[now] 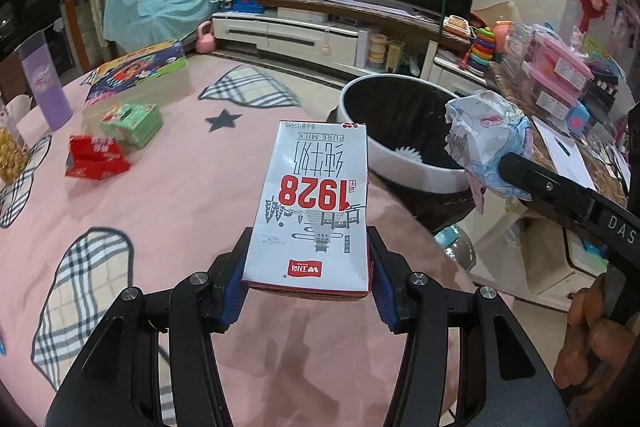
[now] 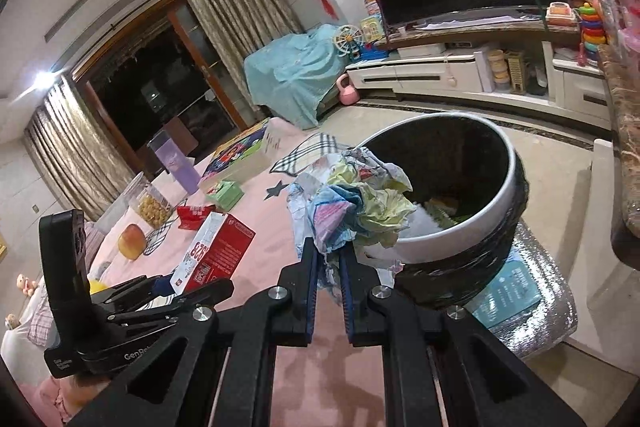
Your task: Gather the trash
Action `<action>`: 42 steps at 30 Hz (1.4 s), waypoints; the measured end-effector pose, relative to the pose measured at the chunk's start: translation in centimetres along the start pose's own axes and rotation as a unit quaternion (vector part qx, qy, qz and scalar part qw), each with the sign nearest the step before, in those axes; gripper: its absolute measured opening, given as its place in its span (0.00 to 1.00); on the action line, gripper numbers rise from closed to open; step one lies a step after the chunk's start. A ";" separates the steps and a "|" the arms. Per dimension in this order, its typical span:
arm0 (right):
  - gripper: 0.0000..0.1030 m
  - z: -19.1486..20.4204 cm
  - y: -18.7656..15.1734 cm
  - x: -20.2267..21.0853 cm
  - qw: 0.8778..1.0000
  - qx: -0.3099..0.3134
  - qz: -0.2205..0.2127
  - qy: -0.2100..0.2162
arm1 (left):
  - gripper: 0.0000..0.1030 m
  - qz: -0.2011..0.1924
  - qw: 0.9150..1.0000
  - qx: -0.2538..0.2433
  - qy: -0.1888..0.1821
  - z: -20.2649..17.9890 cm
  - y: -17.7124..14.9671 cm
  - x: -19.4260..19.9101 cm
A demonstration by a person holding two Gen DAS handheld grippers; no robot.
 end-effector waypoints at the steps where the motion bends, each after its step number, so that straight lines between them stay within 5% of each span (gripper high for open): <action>1: 0.10 -0.2 0.1 0.1 1.000 -0.001 -0.001 -0.002 | 0.50 0.000 1.000 -0.003 -0.002 -0.3 0.2 -0.1; 42: 0.10 -5.1 5.7 -2.7 0.999 -0.005 0.008 -0.042 | 0.50 0.008 0.998 -0.053 -0.037 -6.1 7.7 -5.9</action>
Point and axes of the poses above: each gripper's, at about its wrist camera, not at the fingertips, and x roughly against the way its jaws point, z to its left, y to its top, the point moved 7 cm from there along -x, roughly the way its jaws point, and after that the axes turned 6 degrees about -y, right-handed, at the moved point
